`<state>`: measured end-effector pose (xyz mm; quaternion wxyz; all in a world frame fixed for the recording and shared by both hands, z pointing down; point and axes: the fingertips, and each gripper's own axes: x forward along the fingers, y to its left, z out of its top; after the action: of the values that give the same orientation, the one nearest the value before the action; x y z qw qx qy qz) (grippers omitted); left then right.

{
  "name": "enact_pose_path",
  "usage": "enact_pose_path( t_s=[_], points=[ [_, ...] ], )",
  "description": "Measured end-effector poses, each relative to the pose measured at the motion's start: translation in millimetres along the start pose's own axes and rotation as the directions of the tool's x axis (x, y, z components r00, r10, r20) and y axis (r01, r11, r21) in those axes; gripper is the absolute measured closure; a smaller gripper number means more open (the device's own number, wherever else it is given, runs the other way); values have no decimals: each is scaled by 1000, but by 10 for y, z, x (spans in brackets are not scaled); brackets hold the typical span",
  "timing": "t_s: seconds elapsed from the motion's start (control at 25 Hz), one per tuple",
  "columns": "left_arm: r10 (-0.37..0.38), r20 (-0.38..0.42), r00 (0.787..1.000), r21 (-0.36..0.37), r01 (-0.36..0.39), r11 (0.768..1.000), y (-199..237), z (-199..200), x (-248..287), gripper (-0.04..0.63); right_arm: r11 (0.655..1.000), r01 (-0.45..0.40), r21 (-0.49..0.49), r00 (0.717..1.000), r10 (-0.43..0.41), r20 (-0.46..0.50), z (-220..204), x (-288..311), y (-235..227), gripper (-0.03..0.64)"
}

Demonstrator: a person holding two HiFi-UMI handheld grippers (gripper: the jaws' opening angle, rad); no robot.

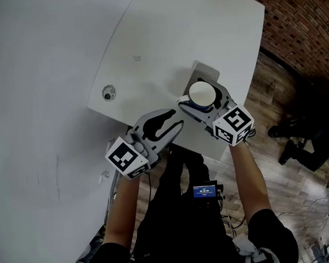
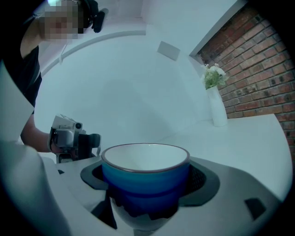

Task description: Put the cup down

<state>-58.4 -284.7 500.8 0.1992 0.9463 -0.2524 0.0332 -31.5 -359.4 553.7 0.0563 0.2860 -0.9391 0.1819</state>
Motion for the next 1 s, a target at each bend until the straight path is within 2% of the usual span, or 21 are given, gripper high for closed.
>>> enact_pose_path(
  t_s=[0.28,0.64,1.0],
  points=[
    [-1,1,1000,-4,1,1000,15,18,37,477,993,23,-117,999,-29,-43,-115,90,-34,195],
    [3,1,1000,-13,-3,1000,35,19,54,477,987,34,-157,998,-42,-50,-187,148,-99,195],
    [6,-7,1000,-21,-6,1000,60,-34,51,477,970,42,-240,998,-51,-32,-188,145,-71,195]
  ],
)
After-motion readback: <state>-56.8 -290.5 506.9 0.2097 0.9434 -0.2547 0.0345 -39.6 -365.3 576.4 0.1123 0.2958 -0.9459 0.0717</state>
